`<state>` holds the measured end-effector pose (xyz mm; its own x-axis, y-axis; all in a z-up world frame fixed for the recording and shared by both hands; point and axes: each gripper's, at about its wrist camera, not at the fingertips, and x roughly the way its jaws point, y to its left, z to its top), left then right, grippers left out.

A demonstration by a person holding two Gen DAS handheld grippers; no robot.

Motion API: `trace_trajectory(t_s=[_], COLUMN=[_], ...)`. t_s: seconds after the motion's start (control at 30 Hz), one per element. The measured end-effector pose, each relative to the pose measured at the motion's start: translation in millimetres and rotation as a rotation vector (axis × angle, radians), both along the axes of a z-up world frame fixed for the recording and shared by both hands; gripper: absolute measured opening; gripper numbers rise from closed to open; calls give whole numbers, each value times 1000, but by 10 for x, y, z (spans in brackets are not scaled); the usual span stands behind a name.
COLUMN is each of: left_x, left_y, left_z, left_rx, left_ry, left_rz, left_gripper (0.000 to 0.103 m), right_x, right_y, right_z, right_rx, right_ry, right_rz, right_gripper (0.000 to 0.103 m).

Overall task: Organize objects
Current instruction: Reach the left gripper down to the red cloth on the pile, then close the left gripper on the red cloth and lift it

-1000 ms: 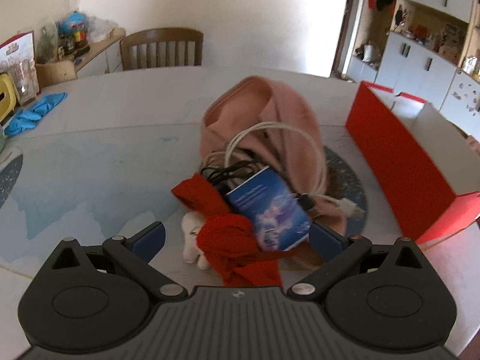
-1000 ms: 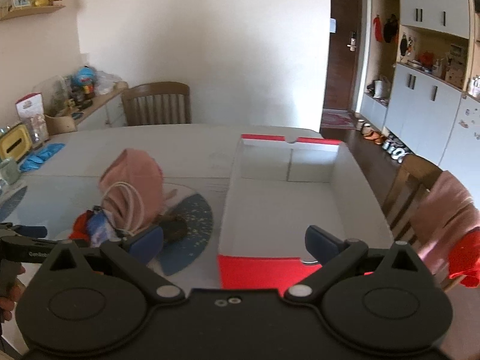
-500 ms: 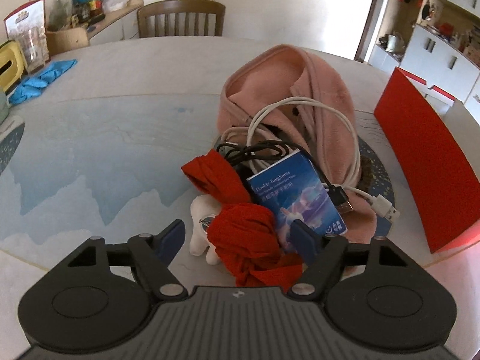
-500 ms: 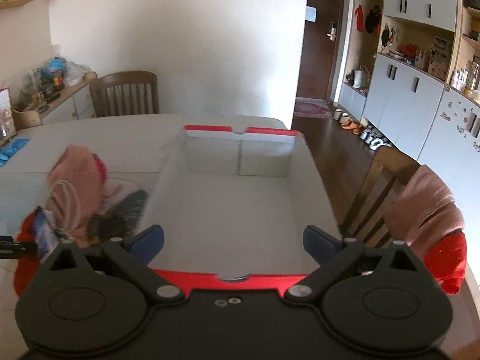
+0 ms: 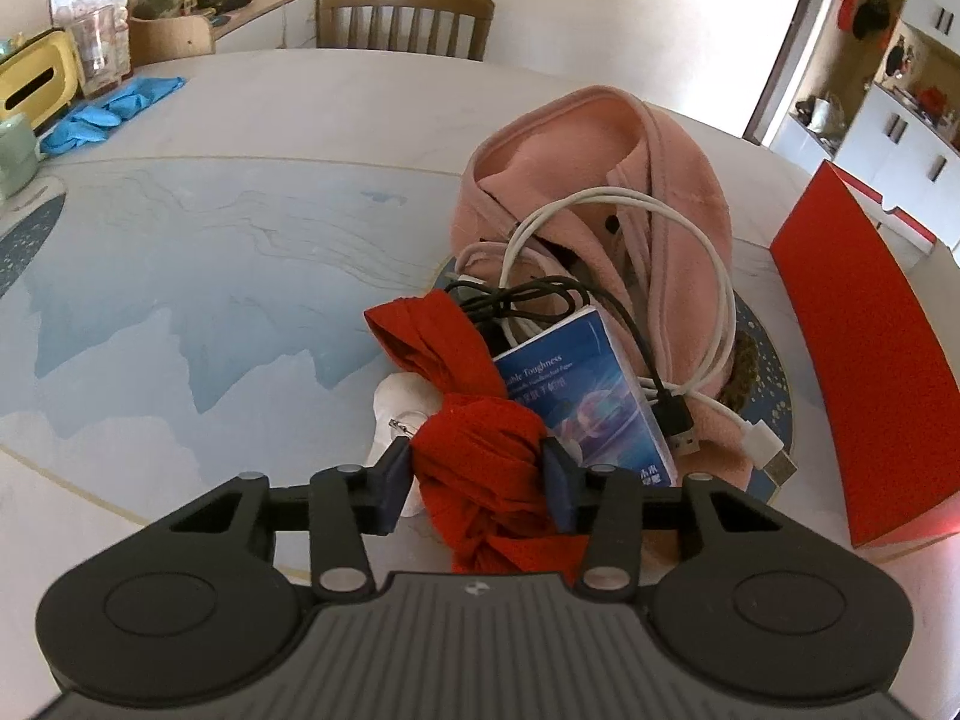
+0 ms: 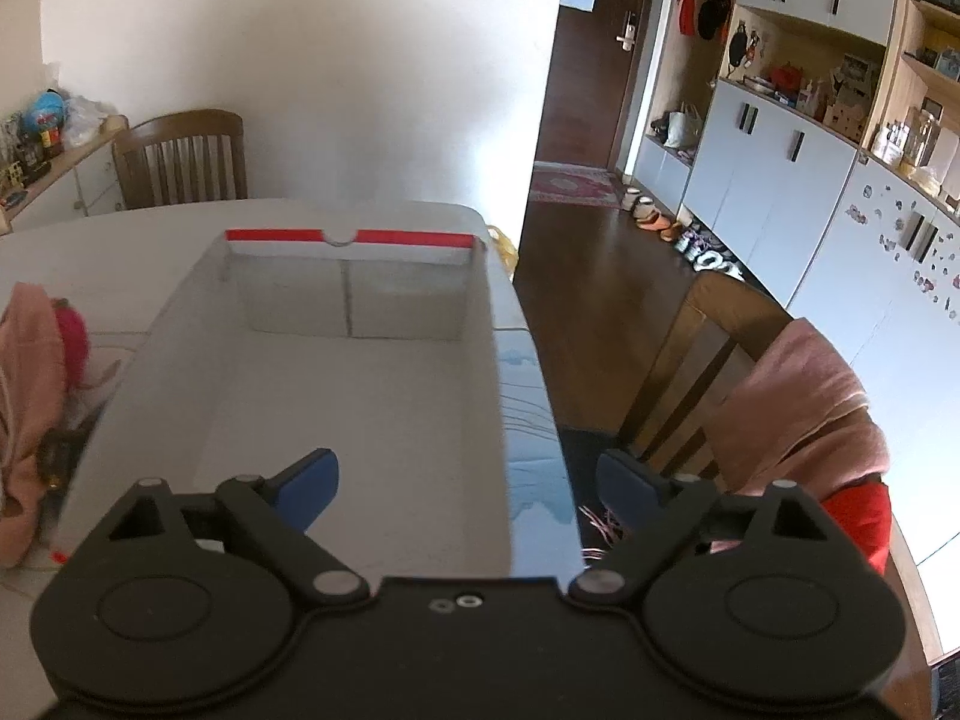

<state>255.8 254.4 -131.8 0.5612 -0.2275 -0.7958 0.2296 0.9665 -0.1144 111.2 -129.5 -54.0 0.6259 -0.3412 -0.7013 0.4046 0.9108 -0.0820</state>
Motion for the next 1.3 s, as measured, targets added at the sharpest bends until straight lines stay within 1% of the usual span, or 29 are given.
trace_trajectory(t_s=[0.13, 0.23, 0.33, 0.4, 0.43, 0.47, 0.5, 0.57, 0.63, 0.7, 0.73, 0.83, 0.87, 1.1, 1.23, 1.3], left_x=[-23, -34, -52, -72, -84, -97, -107, -135, -166, -200, -218, -280, -303, -443, -537, -573], left_y=[-14, -14, -21, -31, -35, -38, -44, -54, -51, -42, -36, -25, -22, 6, -30, -49], left_z=[-7, -1, 14, 34, 45, 58, 69, 101, 136, 166, 181, 238, 260, 452, 652, 764], left_rx=[-3, -7, -7, -2, 0, -1, -2, -3, -7, -17, -20, -27, -28, -50, -67, -96], left_ry=[-6, -9, -15, -25, -29, -33, -35, -43, -50, -54, -56, -67, -73, -100, -128, -142], left_rz=[28, 47, 64, 73, 78, 84, 90, 98, 111, 122, 127, 132, 131, 138, 120, 106], left_gripper=[39, 36, 34, 34, 33, 33, 33, 33, 33, 33, 33, 32, 32, 32, 32, 32], right_x=[56, 91, 129, 144, 149, 154, 160, 168, 173, 182, 184, 178, 177, 177, 174, 172], right_y=[-162, -255, -325, -371, -383, -392, -400, -397, -405, -429, -440, -445, -443, -451, -446, -448], right_z=[-75, -143, -209, -245, -259, -270, -277, -282, -283, -295, -303, -309, -308, -308, -305, -301], right_rx=[20, 28, 52, 80, 89, 100, 110, 116, 114, 128, 135, 147, 154, 153, 152, 158], right_ry=[36, 67, 100, 112, 120, 125, 128, 128, 130, 136, 138, 134, 131, 130, 131, 131], right_rz=[-7, -4, 11, 24, 27, 34, 43, 63, 74, 81, 83, 100, 108, 127, 135, 139], right_gripper=[85, 79, 69, 57, 52, 44, 37, 32, 24, 13, 11, 7, 3, 3, 3, 4])
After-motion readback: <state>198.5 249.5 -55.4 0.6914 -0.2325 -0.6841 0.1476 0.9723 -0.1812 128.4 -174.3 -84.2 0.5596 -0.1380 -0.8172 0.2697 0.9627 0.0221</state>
